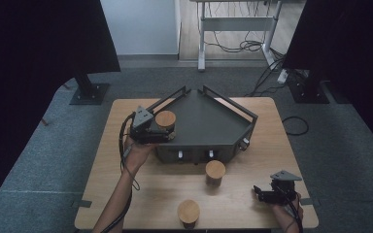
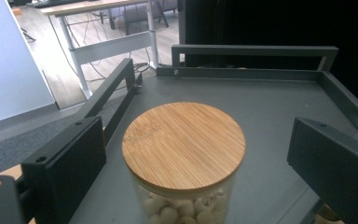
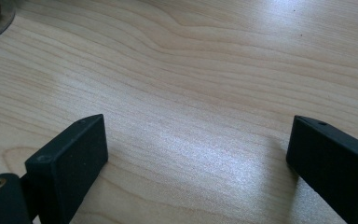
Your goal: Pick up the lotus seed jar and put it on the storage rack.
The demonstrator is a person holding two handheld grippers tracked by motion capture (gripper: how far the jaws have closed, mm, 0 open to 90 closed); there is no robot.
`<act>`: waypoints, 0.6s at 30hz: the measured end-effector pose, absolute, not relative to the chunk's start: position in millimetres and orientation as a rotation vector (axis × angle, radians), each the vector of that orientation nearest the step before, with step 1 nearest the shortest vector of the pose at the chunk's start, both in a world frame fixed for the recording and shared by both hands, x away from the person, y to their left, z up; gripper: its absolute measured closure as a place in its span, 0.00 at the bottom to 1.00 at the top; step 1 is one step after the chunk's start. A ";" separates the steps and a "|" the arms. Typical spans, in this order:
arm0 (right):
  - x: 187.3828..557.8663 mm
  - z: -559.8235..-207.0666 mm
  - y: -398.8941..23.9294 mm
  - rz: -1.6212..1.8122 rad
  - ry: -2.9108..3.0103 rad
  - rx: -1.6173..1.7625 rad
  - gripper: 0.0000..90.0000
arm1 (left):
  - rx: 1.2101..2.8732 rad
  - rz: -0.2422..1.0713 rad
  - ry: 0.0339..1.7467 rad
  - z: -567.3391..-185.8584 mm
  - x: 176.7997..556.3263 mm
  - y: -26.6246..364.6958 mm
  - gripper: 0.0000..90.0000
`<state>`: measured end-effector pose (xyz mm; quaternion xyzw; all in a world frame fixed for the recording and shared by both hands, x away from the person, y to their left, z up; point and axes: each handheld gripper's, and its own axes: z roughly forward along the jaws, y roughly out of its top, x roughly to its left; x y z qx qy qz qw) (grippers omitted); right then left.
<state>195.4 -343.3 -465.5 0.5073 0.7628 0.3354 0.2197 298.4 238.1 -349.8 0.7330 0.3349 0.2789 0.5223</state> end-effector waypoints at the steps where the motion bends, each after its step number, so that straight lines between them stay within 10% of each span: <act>1: 195.4 -465.5 -343.3 0.928 2.110 1.403 0.05 | 1.757 0.668 0.802 -349.7 297.5 238.2 0.05; 18: 195.4 -465.5 -343.3 0.928 2.110 1.403 0.05 | 1.744 0.651 0.790 -349.8 286.4 249.0 0.05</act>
